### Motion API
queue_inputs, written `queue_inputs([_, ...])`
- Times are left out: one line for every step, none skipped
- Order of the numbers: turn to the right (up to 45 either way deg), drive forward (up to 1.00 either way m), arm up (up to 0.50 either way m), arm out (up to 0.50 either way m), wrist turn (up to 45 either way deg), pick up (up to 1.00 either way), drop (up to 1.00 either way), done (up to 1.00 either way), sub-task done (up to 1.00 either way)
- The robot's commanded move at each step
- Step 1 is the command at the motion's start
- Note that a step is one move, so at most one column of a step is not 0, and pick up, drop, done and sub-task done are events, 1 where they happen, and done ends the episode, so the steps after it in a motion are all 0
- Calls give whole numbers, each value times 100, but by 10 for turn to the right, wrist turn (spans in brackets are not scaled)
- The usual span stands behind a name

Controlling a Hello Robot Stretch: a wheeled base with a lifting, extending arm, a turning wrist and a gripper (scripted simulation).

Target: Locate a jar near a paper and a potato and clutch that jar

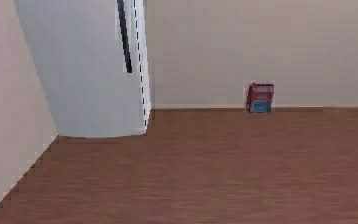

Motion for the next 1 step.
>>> queue_inputs([450,0,0,0,0,0,0,0,0])
